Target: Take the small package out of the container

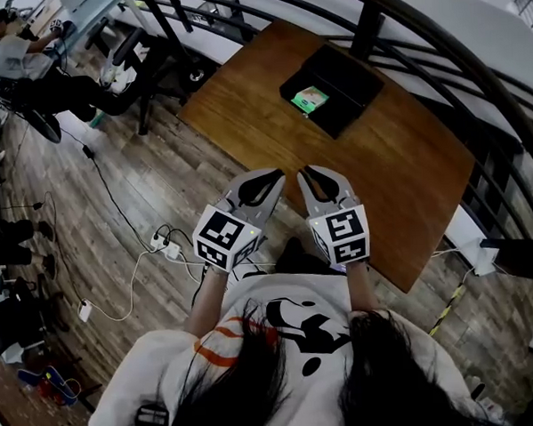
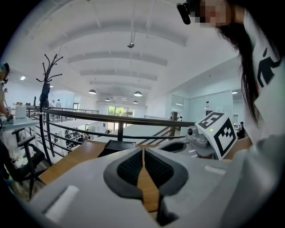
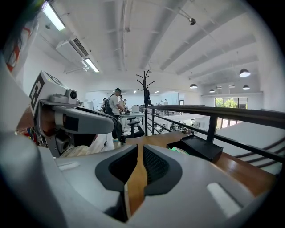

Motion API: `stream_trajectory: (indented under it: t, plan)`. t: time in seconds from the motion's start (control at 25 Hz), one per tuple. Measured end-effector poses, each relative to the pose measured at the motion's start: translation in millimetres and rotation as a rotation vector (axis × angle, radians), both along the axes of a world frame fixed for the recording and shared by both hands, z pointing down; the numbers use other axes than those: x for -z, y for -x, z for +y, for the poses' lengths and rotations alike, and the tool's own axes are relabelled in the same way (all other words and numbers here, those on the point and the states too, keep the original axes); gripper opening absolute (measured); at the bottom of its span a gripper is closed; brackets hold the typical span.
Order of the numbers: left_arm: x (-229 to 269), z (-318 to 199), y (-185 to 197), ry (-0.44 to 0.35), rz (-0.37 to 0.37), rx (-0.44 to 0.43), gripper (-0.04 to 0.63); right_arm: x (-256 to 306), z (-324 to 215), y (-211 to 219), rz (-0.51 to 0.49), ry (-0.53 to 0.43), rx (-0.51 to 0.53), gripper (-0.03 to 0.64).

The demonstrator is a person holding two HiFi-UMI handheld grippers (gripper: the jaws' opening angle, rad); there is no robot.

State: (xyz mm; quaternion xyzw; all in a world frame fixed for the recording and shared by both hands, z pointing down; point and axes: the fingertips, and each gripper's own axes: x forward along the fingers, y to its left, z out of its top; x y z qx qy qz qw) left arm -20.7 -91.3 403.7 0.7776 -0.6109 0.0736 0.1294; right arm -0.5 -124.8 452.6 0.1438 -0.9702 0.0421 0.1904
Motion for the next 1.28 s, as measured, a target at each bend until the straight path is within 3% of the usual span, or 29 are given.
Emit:
stream_trajectory:
  t: [0.44,0.84,1.28]
  plan:
    - [-10,-51,18,0.015,-0.002,0.019,0.0,-13,-47,15,0.009,0.023,0.017,0.067]
    - [-10,-50,1,0.037,-0.032,-0.006,0.001,-12,-52,-3,-0.012,0.033,-0.014,0.069]
    - [-11,-66,16,0.035,-0.03,-0.061,0.001,-12,-66,8,0.001,0.027,-0.065,0.072]
